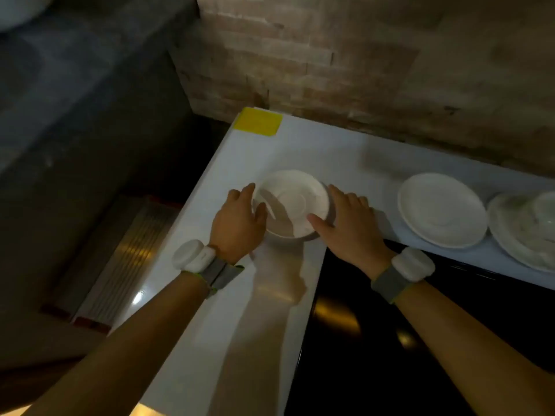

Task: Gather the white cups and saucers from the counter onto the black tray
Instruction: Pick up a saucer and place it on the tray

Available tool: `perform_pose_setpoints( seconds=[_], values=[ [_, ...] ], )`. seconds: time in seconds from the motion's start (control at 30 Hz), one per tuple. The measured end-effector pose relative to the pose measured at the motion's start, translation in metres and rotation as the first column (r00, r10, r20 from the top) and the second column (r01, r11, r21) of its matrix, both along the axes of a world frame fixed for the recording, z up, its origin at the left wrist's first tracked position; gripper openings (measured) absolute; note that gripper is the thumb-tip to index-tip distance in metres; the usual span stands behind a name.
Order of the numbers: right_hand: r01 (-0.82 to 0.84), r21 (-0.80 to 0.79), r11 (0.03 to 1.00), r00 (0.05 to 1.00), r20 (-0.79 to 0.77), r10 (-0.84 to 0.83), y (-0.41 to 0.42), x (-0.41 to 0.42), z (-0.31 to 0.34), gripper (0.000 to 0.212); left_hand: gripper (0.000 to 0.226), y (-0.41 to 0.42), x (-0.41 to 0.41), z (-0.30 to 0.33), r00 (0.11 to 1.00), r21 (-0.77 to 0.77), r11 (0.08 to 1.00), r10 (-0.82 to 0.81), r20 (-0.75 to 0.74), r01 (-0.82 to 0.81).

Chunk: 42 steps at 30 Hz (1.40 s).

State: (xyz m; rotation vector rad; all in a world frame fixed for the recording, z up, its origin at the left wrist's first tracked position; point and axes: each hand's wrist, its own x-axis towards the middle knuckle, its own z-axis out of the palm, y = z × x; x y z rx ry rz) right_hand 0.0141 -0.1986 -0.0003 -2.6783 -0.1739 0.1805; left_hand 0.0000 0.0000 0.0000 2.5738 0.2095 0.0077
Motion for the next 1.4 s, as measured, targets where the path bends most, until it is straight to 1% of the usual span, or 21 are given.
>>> perform_pose_setpoints(
  seconds=[0.1,0.2,0.3,0.4,0.53,0.6,0.73,0.9,1.07,1.23,1.3,1.4],
  values=[
    [0.021,0.067,0.998,0.998,0.065,-0.025,0.002,0.004,-0.014,0.06,0.051,0.005,0.005,-0.009,0.999,-0.022,0.999,0.026,-0.042,-0.027],
    [0.051,0.141,0.989,0.996,0.063,-0.061,0.007,0.004,-0.021,0.053,0.047,0.004,0.009,-0.016,0.993,-0.037,0.999,0.022,-0.113,-0.026],
    [0.065,0.215,0.974,0.992,0.095,-0.087,0.009,0.005,-0.023,0.051,0.04,0.003,0.014,-0.018,0.992,-0.084,0.996,0.008,-0.128,-0.019],
    [0.077,0.258,0.963,0.991,0.083,-0.102,0.01,0.005,-0.026,0.048,0.037,0.0,0.017,-0.016,0.988,-0.117,0.991,0.048,-0.149,-0.066],
    [0.092,0.318,0.944,0.991,0.063,-0.118,0.007,0.006,-0.027,0.047,0.032,0.0,0.014,-0.011,0.988,-0.233,0.968,0.062,-0.143,-0.094],
    [0.081,0.353,0.932,0.991,0.068,-0.112,0.005,0.006,-0.024,0.046,0.031,0.001,0.01,-0.006,0.989,-0.271,0.958,0.061,-0.135,-0.096],
    [0.063,0.419,0.906,0.981,0.139,-0.133,-0.01,-0.002,-0.008,0.045,0.033,-0.009,0.002,0.01,0.997,-0.301,0.952,0.044,-0.069,-0.063],
    [0.134,0.478,0.868,0.963,0.145,-0.228,-0.048,-0.024,0.015,0.042,0.03,-0.044,-0.012,0.033,1.0,-0.405,0.914,-0.008,0.03,0.02],
    [0.161,0.524,0.836,0.944,0.165,-0.285,-0.1,-0.057,0.027,0.043,0.034,-0.093,-0.027,0.04,0.995,-0.481,0.871,-0.066,0.077,0.096],
    [0.206,0.528,0.824,0.918,0.186,-0.349,-0.153,-0.089,0.029,0.042,0.045,-0.145,-0.042,0.04,0.979,-0.504,0.839,-0.172,0.109,0.204],
    [0.23,0.539,0.81,0.91,0.175,-0.376,-0.172,-0.102,0.028,0.043,0.046,-0.164,-0.049,0.037,0.978,-0.541,0.815,-0.181,0.104,0.208],
    [0.26,0.511,0.82,0.894,0.193,-0.404,-0.196,-0.119,0.023,0.043,0.046,-0.189,-0.058,0.032,0.977,-0.57,0.794,-0.187,0.098,0.21]
  ],
)
